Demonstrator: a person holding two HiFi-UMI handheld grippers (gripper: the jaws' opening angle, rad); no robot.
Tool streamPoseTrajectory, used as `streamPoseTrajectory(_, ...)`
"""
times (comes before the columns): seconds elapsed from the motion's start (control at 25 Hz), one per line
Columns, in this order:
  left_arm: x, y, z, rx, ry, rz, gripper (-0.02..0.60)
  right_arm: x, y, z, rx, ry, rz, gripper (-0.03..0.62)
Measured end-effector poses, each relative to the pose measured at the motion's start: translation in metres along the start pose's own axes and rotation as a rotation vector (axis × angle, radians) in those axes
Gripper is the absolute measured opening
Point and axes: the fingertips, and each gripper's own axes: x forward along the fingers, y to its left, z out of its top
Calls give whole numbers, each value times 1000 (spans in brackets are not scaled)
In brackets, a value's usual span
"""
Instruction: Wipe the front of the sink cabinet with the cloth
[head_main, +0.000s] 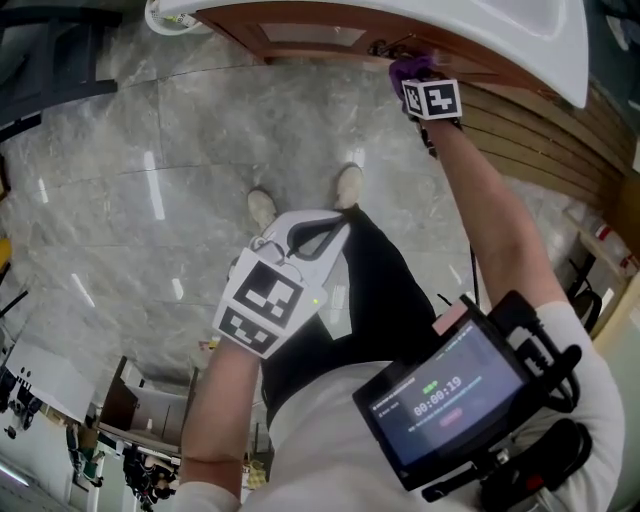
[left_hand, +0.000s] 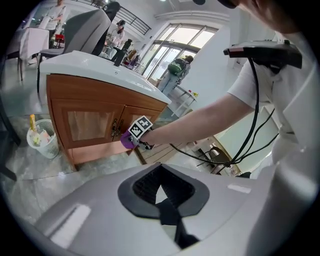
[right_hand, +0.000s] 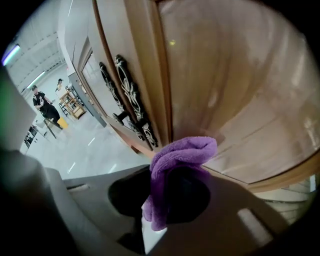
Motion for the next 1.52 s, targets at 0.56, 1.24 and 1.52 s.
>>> streamPoseTrajectory(0.56,-55,30,-35,-52,-56,40,5,25,69,29,183,-29,34,72)
streamPoseTrajectory(1.24,-111,66,-77,-128,-120,89,5,63,171,76,77,-22,94,72)
streamPoseTrajectory(1.52,-135,84,-98,-168,-148,123,5,83,221,102,5,-18,130,72)
